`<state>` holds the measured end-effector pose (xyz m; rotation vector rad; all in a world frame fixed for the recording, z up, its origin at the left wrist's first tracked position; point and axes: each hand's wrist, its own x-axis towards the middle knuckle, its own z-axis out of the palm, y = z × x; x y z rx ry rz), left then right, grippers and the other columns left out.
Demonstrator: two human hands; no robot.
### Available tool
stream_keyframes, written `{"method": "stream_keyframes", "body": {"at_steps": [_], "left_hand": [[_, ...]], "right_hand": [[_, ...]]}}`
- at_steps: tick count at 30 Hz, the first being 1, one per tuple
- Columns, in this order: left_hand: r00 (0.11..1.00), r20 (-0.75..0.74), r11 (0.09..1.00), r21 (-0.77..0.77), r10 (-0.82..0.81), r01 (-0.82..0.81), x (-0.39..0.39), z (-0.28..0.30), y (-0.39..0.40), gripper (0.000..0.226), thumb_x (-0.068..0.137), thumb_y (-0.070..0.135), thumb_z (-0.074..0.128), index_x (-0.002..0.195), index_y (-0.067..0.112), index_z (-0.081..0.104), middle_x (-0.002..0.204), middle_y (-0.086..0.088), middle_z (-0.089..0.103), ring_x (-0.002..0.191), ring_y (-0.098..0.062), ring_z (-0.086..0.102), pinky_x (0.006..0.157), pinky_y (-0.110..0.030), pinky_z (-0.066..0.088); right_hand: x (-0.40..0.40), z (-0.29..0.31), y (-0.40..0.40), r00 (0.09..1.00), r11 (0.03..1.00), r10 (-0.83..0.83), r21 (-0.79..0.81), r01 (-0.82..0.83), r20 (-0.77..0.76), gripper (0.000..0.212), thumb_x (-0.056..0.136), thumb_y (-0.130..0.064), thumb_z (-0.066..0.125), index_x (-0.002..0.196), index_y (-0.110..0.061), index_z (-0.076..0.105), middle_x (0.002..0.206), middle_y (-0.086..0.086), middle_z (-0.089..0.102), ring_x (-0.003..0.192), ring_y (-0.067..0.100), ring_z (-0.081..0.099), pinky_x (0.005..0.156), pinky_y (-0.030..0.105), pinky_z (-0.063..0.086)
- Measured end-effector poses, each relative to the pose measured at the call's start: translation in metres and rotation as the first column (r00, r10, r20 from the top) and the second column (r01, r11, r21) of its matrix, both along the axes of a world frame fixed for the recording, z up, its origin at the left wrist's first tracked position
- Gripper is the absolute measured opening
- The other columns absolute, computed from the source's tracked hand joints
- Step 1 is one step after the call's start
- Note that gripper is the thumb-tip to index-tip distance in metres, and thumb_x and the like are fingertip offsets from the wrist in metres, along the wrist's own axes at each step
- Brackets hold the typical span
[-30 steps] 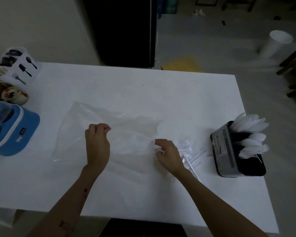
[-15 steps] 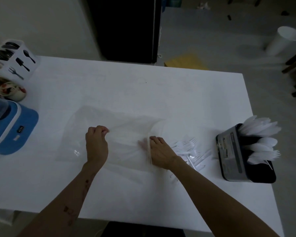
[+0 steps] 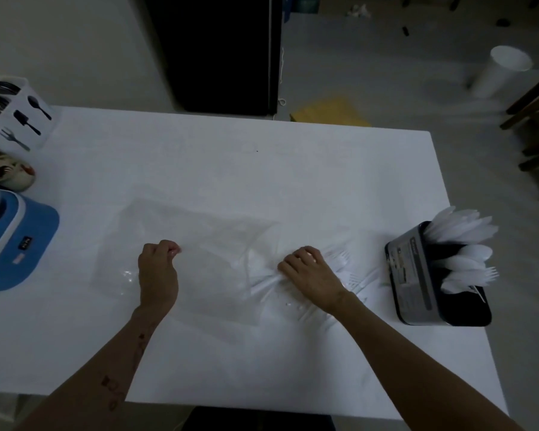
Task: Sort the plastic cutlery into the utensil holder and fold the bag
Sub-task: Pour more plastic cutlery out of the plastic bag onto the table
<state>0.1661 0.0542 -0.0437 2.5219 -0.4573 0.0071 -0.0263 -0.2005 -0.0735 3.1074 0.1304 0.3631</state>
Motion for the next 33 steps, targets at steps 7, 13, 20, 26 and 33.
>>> {"method": "stream_keyframes", "body": {"at_steps": [7, 13, 20, 26, 33], "left_hand": [[0.999, 0.023, 0.999, 0.033, -0.028, 0.027, 0.01, -0.006, 0.015, 0.014, 0.092, -0.002, 0.053, 0.089, 0.003, 0.066, 0.087, -0.021, 0.058, 0.084, -0.036, 0.054, 0.069, -0.029, 0.035], [1.0, -0.005, 1.0, 0.021, -0.011, 0.011, 0.006, -0.008, 0.012, 0.014, 0.093, 0.0, 0.053, 0.091, 0.002, 0.066, 0.089, -0.022, 0.057, 0.086, -0.037, 0.052, 0.07, -0.029, 0.033], [1.0, -0.011, 1.0, 0.024, -0.004, 0.004, 0.008, -0.007, 0.013, 0.014, 0.094, 0.002, 0.052, 0.091, 0.003, 0.066, 0.09, -0.022, 0.057, 0.087, -0.037, 0.052, 0.07, -0.029, 0.034], [1.0, -0.027, 1.0, -0.006, 0.01, -0.01, 0.005, -0.002, 0.012, 0.014, 0.093, 0.001, 0.052, 0.093, 0.002, 0.066, 0.093, -0.021, 0.054, 0.086, -0.036, 0.053, 0.071, -0.03, 0.035], [1.0, -0.028, 1.0, 0.005, -0.012, 0.012, 0.006, -0.004, 0.013, 0.013, 0.093, 0.001, 0.054, 0.092, 0.002, 0.067, 0.091, -0.021, 0.055, 0.085, -0.037, 0.054, 0.072, -0.03, 0.036]], "right_hand": [[-0.031, 0.005, -0.025, 0.974, 0.973, -0.113, 0.178, 0.149, -0.196, 0.056, 0.059, -0.02, 0.056, 0.113, -0.012, 0.066, 0.112, 0.005, 0.064, 0.11, 0.027, 0.053, 0.115, 0.046, 0.024], [0.0, 0.014, 0.021, 0.979, 0.974, -0.039, 0.21, 0.081, -0.199, 0.053, 0.075, -0.043, 0.057, 0.121, -0.017, 0.063, 0.121, 0.002, 0.064, 0.108, 0.025, 0.056, 0.096, 0.04, 0.033], [0.052, 0.006, 0.074, 0.946, 0.971, -0.057, 0.203, 0.127, -0.32, 0.061, 0.054, -0.038, 0.09, 0.099, -0.007, 0.063, 0.096, 0.008, 0.067, 0.085, 0.031, 0.063, 0.073, 0.038, 0.051], [0.052, -0.008, 0.069, 0.988, 0.995, -0.001, 0.099, 0.017, -0.156, 0.027, 0.067, -0.017, 0.078, 0.085, -0.011, 0.058, 0.083, 0.006, 0.061, 0.075, 0.028, 0.059, 0.069, 0.036, 0.048], [0.047, -0.008, 0.061, 0.987, 0.986, 0.143, -0.077, -0.149, -0.078, 0.009, 0.084, -0.005, 0.049, 0.082, -0.01, 0.057, 0.079, 0.007, 0.059, 0.068, 0.025, 0.055, 0.067, 0.034, 0.049]]}}
